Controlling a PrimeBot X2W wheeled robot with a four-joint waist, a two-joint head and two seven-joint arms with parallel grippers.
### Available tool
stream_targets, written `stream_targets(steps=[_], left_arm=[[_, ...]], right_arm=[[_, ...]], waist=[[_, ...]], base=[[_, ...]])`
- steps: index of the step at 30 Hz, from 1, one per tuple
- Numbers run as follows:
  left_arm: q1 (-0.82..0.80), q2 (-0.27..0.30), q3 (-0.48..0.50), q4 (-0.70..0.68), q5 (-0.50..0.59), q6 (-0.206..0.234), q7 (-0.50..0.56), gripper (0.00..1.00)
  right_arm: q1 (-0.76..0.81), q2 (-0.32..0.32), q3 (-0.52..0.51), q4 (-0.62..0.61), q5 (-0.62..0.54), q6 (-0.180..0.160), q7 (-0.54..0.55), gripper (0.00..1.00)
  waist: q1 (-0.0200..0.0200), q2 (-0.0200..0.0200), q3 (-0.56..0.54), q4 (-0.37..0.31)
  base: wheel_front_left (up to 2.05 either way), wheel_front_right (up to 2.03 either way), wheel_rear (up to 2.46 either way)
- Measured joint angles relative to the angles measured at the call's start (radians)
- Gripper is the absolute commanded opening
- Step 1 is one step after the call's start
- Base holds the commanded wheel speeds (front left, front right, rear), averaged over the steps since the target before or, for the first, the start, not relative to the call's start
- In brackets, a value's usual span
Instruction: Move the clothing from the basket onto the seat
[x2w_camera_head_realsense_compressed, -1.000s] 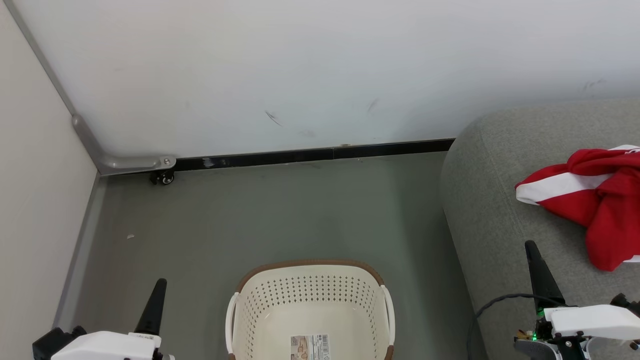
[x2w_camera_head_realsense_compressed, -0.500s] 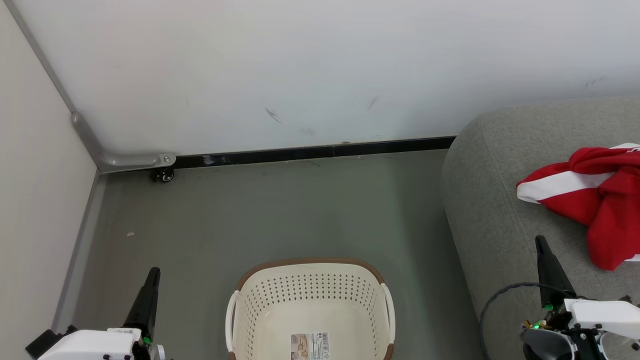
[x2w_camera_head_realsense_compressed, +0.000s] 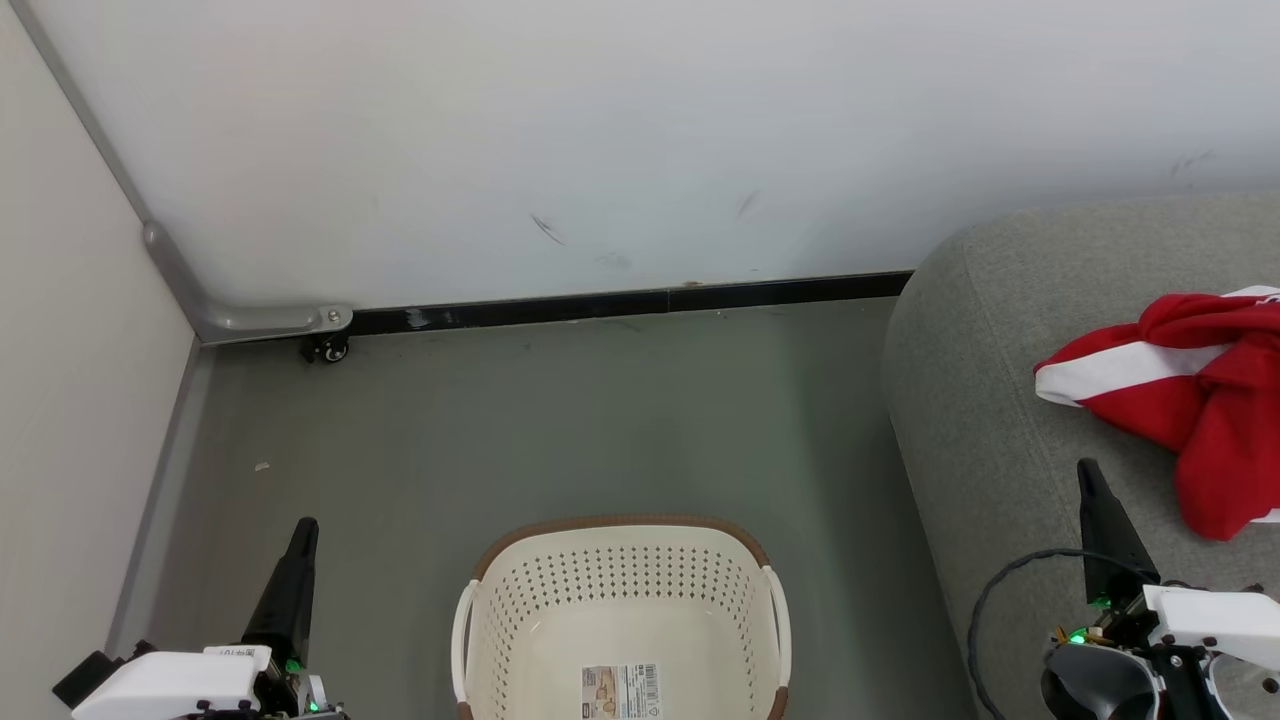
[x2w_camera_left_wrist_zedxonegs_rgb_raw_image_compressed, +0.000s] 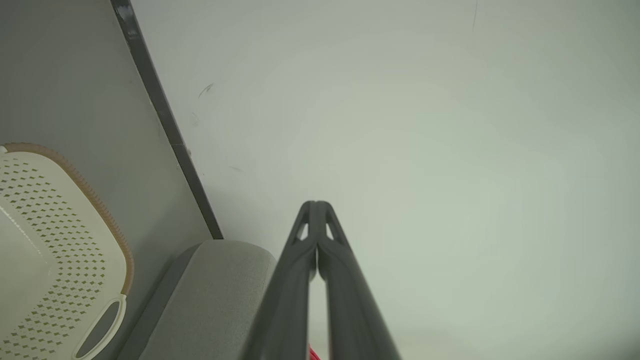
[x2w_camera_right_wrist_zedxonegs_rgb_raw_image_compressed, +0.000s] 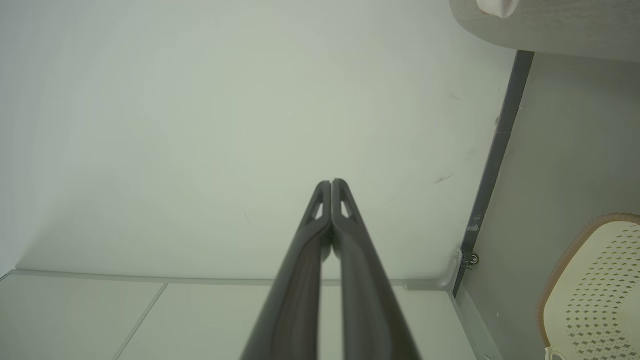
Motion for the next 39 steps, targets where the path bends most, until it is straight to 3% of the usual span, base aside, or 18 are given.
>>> stream_targets(steps=[39], left_arm=[[0.000,0.000,0.000,0.000,0.000,0.000,0.000,0.00]], right_arm=[[-0.012,0.000,-0.004,0.004,0.000,0.000,0.008,0.00]], waist=[[-0.0002,0.0000,0.000,0.000]], base=[[0.00,0.00,0.00]])
